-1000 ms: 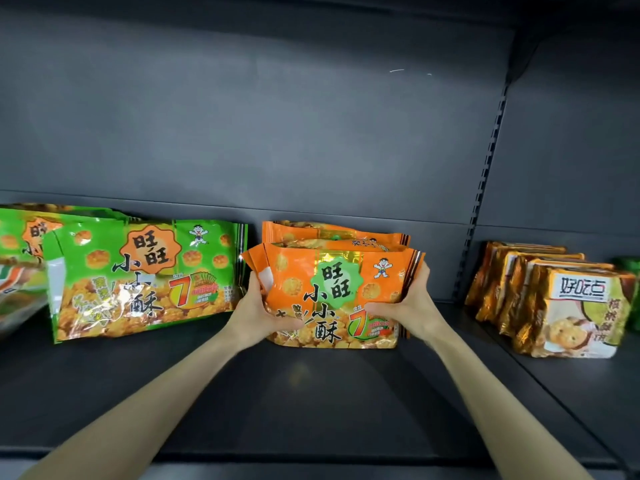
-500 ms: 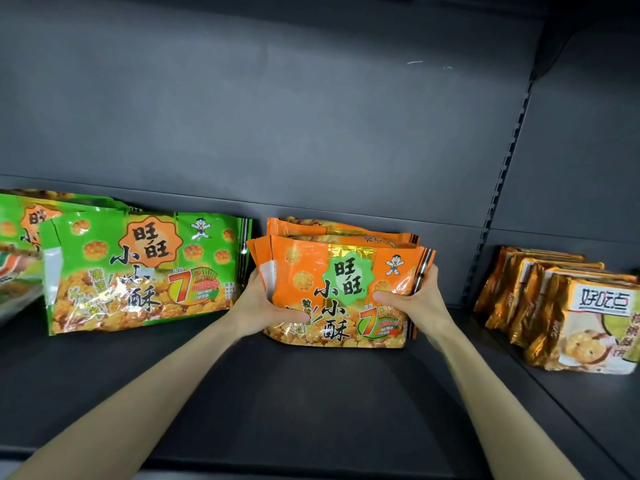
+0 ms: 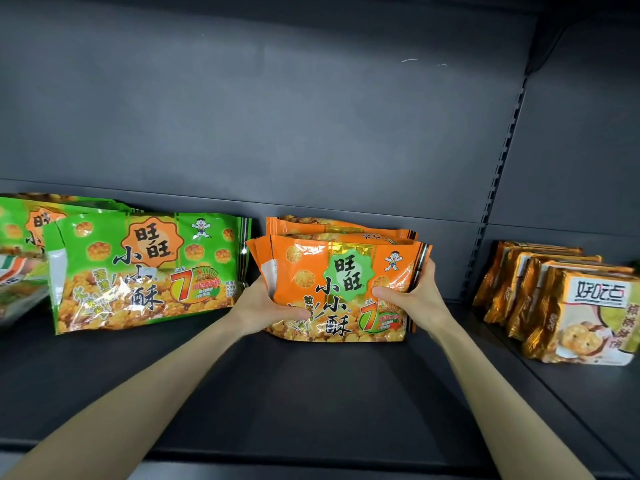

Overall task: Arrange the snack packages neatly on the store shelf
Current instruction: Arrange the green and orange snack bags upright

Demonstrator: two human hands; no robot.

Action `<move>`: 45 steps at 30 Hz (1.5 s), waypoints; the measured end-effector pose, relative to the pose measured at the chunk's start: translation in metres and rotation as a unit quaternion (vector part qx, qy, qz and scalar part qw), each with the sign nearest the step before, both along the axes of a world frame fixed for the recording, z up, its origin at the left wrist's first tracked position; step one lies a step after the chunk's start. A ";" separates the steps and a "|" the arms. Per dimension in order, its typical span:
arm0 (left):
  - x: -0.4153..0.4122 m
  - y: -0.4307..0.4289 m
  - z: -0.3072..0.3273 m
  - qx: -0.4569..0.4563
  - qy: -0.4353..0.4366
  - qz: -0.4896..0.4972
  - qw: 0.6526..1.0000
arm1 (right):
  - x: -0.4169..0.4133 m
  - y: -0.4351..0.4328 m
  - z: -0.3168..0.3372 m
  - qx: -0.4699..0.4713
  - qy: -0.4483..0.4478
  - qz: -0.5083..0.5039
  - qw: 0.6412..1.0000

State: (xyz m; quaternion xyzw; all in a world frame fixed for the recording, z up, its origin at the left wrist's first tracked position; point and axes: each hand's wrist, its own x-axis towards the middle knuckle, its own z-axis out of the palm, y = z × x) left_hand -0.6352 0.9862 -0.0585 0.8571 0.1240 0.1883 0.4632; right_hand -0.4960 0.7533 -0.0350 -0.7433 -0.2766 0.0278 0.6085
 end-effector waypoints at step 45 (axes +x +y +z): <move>-0.234 0.033 0.076 0.395 0.079 0.258 0.878 | -0.176 0.116 0.071 -0.269 -0.354 0.081 0.892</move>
